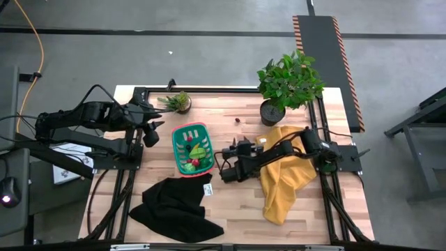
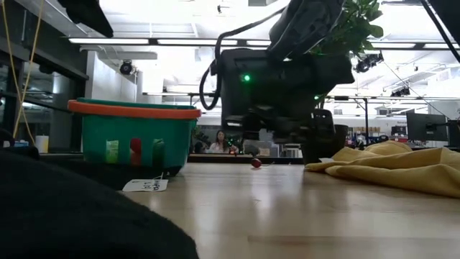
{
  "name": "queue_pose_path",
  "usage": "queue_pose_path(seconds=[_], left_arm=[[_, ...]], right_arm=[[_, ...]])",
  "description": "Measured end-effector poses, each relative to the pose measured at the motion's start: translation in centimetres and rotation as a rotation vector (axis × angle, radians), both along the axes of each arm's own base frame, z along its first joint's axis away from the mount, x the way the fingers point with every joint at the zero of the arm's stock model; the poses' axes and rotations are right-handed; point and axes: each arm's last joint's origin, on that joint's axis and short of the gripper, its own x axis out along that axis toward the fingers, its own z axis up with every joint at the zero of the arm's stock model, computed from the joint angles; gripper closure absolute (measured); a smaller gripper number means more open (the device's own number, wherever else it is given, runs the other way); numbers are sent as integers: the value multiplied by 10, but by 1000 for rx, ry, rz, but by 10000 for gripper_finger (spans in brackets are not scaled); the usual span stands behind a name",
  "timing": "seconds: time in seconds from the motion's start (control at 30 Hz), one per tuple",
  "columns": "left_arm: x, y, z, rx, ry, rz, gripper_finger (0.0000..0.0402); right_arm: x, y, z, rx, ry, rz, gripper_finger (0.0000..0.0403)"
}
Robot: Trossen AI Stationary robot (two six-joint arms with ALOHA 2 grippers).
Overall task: Pick and placing Produce into tupperware
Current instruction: Put the red cherry in the green basket
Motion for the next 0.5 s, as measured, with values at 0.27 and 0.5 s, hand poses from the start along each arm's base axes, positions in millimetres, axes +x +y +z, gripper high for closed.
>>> queue_pose_path(seconds=[0.27,0.5], left_arm=[[-2,0,-2,15,41,-23,291],[-3,0,-2,24,65,-38,291]], right_arm=[[4,-13,-2,-23,55,-3,192],[5,-22,-3,9,141,5,192]])
